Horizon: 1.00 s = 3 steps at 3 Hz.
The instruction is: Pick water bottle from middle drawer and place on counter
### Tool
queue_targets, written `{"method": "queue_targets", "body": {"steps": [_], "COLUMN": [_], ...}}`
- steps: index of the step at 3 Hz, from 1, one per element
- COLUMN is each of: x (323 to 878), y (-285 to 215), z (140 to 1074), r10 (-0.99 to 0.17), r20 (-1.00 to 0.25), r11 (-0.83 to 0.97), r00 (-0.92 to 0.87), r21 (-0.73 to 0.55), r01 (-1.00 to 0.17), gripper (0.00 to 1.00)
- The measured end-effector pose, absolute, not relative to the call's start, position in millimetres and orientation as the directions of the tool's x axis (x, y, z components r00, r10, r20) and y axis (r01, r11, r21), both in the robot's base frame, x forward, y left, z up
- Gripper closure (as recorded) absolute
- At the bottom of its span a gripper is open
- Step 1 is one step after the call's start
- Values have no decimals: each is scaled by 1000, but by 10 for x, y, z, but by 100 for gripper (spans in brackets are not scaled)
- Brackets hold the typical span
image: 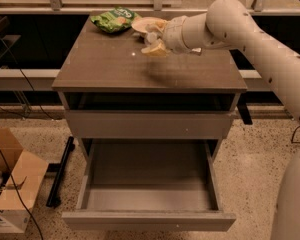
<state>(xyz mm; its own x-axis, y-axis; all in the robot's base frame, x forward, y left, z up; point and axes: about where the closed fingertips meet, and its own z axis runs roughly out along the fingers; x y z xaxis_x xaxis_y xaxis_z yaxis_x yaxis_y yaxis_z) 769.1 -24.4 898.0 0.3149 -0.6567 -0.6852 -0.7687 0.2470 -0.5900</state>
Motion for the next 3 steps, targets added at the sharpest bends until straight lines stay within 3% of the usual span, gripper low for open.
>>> {"method": "queue_targets", "body": {"steps": [1, 3], "x": [7988, 8002], "y": [-345, -352], "z": [8902, 8904], "r10": [-693, -694], "r20": [-656, -654], "r11": [259, 259], "r00": [301, 301], "r21": [-615, -617], "r01": [-744, -743], "gripper": [4, 0]}}
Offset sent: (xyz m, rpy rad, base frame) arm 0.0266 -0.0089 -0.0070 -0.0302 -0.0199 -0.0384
